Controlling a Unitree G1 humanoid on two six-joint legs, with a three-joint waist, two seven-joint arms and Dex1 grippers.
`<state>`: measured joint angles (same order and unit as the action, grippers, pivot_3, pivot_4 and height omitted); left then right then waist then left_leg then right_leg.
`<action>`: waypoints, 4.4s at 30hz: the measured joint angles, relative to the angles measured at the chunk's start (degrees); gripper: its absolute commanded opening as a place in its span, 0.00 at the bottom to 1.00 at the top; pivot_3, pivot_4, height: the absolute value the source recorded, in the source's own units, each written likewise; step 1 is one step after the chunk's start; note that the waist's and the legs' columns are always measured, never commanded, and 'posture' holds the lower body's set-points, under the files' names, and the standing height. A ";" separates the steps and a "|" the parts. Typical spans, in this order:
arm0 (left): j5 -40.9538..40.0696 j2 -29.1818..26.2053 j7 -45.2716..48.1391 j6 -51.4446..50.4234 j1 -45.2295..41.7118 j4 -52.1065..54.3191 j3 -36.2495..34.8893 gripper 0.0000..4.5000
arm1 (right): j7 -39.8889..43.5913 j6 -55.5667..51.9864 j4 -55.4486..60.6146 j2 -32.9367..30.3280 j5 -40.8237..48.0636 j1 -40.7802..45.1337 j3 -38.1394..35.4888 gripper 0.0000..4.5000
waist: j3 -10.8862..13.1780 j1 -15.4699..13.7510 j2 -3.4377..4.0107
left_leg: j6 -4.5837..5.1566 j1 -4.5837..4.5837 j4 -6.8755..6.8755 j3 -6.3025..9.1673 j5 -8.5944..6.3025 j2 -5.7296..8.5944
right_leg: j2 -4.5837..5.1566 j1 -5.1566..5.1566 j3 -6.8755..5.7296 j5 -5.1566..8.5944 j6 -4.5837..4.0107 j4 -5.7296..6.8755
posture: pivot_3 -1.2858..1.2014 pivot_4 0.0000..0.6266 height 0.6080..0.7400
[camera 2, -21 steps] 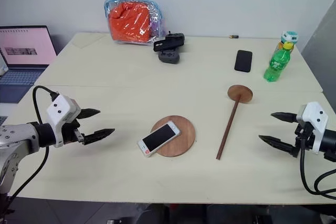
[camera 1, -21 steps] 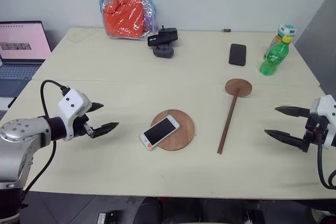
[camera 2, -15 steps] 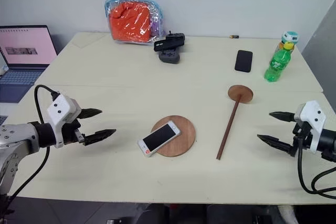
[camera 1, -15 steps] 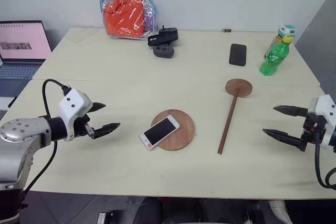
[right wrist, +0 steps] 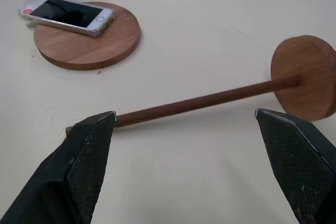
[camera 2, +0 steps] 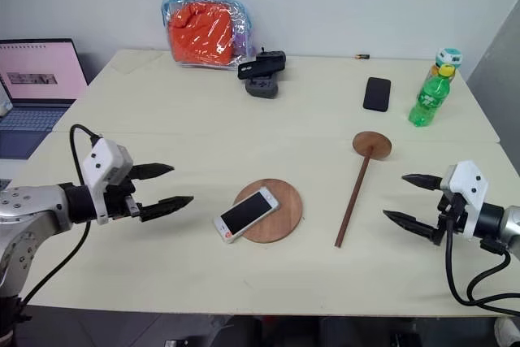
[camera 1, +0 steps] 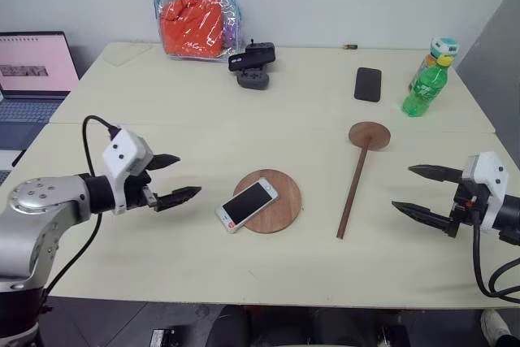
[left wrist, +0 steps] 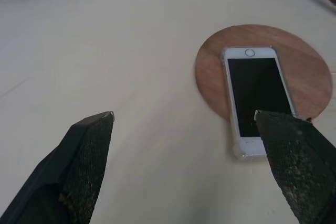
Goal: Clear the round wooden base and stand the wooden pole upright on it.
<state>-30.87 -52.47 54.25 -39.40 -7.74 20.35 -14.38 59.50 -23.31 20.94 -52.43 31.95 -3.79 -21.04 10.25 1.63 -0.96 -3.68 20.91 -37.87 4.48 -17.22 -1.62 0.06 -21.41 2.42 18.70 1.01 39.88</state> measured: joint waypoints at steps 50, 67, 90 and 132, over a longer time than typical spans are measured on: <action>15.67 13.87 -9.85 -5.94 -13.65 1.40 33.00 0.15 | -9.92 -15.82 23.24 0.43 13.16 0.51 5.51 1.00 | 0.00 -0.17 -0.10 | 0.00 -0.03 -0.08 0.05 0.00 0.12 | -0.23 0.09 -0.02 0.00 0.01 0.00 | 0.52 0.24 1.00; 14.22 13.98 -5.62 1.65 -12.20 -0.60 29.50 0.09 | -9.73 -14.72 23.01 0.43 12.10 2.08 6.63 1.00 | 0.02 -0.17 -0.13 | 0.00 0.03 -0.08 0.07 0.00 0.09 | -0.23 0.05 -0.05 0.00 0.01 0.00 | 0.52 0.24 1.00; 15.50 12.64 -11.02 -0.56 -5.10 5.42 24.96 0.75 | -11.00 -14.72 22.98 1.28 12.10 3.22 9.01 1.00 | 0.04 -0.17 -0.15 | 0.00 0.02 -0.06 0.08 0.00 0.08 | -0.21 0.04 -0.05 0.00 0.01 -0.01 | 0.52 0.24 1.00; 18.14 14.38 -10.93 -8.64 -12.38 2.50 32.16 0.73 | -11.07 -14.74 24.92 0.89 11.89 3.14 11.25 1.00 | 0.03 -0.18 -0.15 | 0.00 0.00 -0.07 0.07 0.00 0.10 | -0.22 0.07 -0.04 0.00 0.01 -0.01 | 0.52 0.24 1.00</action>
<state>-12.73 -38.09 43.31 -48.04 -20.12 22.85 17.78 48.42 -38.05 45.86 -51.54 43.84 -0.66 -9.79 10.27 1.45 -1.11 -3.68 20.91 -37.94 4.55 -17.22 -1.52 -0.16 -21.34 2.38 18.71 1.02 39.87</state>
